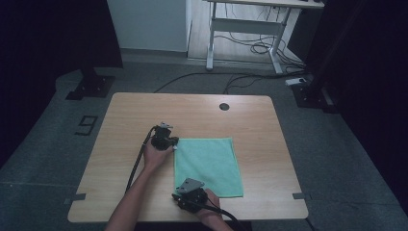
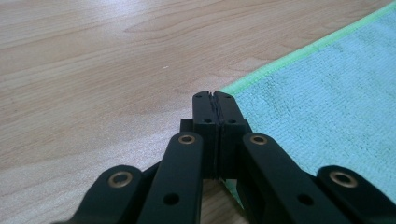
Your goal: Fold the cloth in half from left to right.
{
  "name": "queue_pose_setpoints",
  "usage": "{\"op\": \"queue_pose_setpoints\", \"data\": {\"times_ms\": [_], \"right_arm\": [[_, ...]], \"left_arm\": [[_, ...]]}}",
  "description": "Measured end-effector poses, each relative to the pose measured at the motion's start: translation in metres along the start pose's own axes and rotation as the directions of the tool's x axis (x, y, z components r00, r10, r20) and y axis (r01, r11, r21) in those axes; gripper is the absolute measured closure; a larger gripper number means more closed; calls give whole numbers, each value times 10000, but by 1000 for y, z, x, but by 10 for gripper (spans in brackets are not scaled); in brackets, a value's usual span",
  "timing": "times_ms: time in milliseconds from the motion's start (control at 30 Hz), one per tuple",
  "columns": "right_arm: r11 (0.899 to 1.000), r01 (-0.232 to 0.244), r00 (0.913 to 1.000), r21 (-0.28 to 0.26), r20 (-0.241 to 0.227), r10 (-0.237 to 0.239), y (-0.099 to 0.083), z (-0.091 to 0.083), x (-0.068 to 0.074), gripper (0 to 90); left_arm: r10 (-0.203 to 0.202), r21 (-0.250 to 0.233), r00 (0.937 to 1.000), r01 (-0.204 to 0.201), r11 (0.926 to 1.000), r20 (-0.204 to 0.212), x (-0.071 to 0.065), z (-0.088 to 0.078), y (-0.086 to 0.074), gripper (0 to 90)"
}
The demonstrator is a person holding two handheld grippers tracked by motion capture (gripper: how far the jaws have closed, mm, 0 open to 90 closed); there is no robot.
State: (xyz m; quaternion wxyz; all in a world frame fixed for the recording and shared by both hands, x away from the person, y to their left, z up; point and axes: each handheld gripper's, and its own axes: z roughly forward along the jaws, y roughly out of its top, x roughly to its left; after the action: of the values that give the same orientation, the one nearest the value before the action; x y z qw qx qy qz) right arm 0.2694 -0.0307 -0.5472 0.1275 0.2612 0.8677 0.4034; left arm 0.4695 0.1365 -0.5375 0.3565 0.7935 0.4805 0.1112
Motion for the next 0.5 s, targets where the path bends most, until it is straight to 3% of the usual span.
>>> {"op": "queue_pose_setpoints", "data": {"times_ms": [233, 500], "right_arm": [[9999, 123, 9999, 70, -24, -123, -1, 0, 2, 859], [9992, -304, 9994, -277, -173, 299, -1, -4, -1, 880]], "left_arm": [[27, -11, 10000, -27, 10000, 49, -2, 1, 0, 889], [37, -199, 9998, -33, 9998, 202, -5, -8, 6, 890]]}}
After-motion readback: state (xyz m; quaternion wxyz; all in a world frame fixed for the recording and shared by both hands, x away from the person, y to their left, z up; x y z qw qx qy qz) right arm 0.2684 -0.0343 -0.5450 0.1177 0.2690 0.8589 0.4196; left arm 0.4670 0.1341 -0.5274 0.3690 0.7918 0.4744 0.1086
